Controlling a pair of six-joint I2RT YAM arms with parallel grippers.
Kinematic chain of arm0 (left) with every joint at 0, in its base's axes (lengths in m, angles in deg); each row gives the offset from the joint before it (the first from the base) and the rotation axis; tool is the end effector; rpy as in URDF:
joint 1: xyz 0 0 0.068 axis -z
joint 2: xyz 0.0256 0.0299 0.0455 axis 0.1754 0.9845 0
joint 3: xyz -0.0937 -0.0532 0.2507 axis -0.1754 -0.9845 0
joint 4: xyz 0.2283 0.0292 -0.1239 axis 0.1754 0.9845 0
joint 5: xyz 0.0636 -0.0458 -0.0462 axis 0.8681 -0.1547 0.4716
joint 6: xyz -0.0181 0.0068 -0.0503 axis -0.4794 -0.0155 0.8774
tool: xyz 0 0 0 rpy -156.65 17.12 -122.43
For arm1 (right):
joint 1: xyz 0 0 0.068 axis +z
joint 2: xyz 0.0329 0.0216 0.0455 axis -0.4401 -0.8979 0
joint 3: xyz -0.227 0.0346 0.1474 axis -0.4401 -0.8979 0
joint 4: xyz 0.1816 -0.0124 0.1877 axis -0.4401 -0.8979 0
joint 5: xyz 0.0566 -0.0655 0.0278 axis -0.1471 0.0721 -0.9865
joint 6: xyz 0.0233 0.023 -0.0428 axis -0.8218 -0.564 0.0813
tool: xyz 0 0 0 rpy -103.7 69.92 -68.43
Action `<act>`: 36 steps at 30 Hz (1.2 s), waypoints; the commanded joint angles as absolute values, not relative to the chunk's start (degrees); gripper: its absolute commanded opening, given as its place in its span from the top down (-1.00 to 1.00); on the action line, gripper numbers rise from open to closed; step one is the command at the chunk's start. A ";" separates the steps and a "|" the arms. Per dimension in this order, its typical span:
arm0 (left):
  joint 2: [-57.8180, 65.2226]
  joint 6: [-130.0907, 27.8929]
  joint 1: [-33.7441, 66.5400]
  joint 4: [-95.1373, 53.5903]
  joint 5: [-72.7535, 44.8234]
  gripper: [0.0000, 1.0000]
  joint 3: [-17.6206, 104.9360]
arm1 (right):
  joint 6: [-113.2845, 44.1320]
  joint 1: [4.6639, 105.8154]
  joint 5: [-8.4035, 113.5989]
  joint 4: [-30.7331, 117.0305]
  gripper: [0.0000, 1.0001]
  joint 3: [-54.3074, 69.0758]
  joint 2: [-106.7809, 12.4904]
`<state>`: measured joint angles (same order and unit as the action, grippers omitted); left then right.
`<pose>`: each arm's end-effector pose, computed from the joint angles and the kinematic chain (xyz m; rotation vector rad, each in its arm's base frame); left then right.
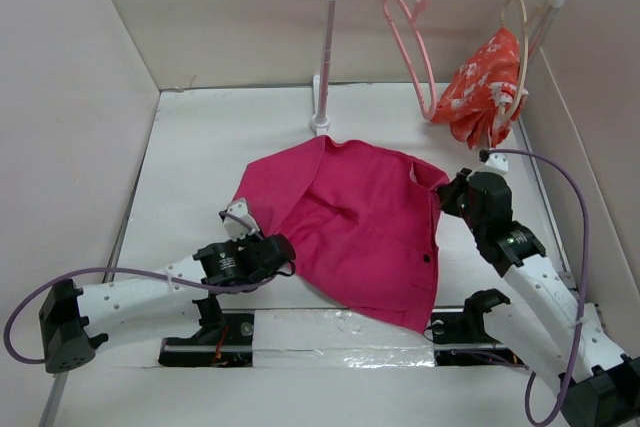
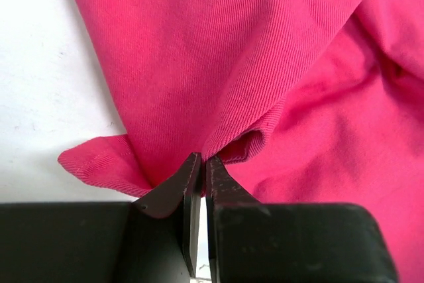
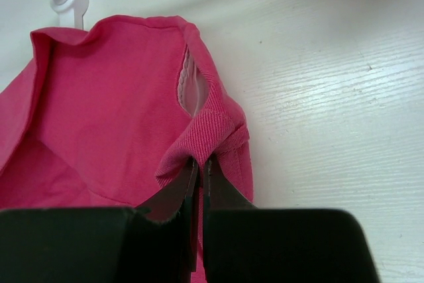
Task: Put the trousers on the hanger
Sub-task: Flatten out the trousers at the center of the board.
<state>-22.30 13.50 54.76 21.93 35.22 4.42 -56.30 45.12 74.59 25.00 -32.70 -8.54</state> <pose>0.0869 -0.1303 0.2174 -0.4725 2.2323 -0.3497 0.1670 0.0481 0.2749 0.3254 1.9882 0.2779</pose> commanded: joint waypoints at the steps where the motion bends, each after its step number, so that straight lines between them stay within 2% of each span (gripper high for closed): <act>1: -23.01 18.09 54.59 26.58 42.09 1.00 8.13 | -55.27 43.78 74.21 29.51 1.00 -29.75 -6.85; 3: -24.41 19.05 54.59 29.04 44.47 1.00 10.24 | -55.27 43.26 75.09 29.42 1.00 -29.75 -6.67; 9: -27.76 14.42 51.09 39.95 58.88 1.00 29.47 | -57.90 41.59 80.26 27.83 1.00 -28.43 -5.09; 14: -25.57 -7.15 45.72 27.67 67.23 1.00 40.38 | -59.40 39.39 84.49 27.84 1.00 -27.91 -5.96; 18: -21.96 -21.34 38.87 15.55 70.67 1.00 40.31 | -59.84 35.79 87.21 27.75 1.00 -26.94 -8.07; 19: -21.35 -25.72 36.77 6.30 68.41 1.00 39.26 | -59.67 34.65 86.87 28.36 1.00 -26.94 -8.77; 21: -19.59 -33.38 28.43 -1.33 62.80 1.00 35.57 | -59.75 30.71 84.78 29.41 1.00 -26.68 -9.39; 22: -17.67 -34.72 20.56 -6.14 54.41 1.00 33.47 | -59.58 28.33 83.89 30.55 1.00 -26.59 -9.92; 24: -14.15 -35.08 11.39 -10.04 45.40 1.00 32.75 | -59.23 26.40 82.39 31.09 1.00 -26.15 -10.62; 25: -11.44 -34.56 6.91 -9.97 37.01 1.00 33.44 | -58.97 25.51 81.43 31.52 1.00 -25.89 -11.06; 27: -2.48 -33.50 -2.23 -8.39 30.88 1.00 38.36 | -58.09 23.84 80.37 32.67 1.00 -25.62 -12.90; 29: 6.02 -35.78 -4.73 -8.21 26.74 1.00 43.44 | -57.73 21.81 78.44 34.50 1.00 -25.36 -14.75; 34: 20.21 -40.08 -5.27 -8.82 29.45 1.00 54.09 | -58.08 21.10 75.80 38.20 1.00 -23.34 -23.62; 35: 23.80 -40.35 -5.27 -8.65 29.71 0.85 57.06 | -58.08 21.10 75.53 38.64 0.95 -22.55 -24.94; 36: 25.23 -40.18 -5.27 -8.48 29.72 0.58 58.22 | -58.17 21.10 75.18 38.39 0.91 -20.37 -26.26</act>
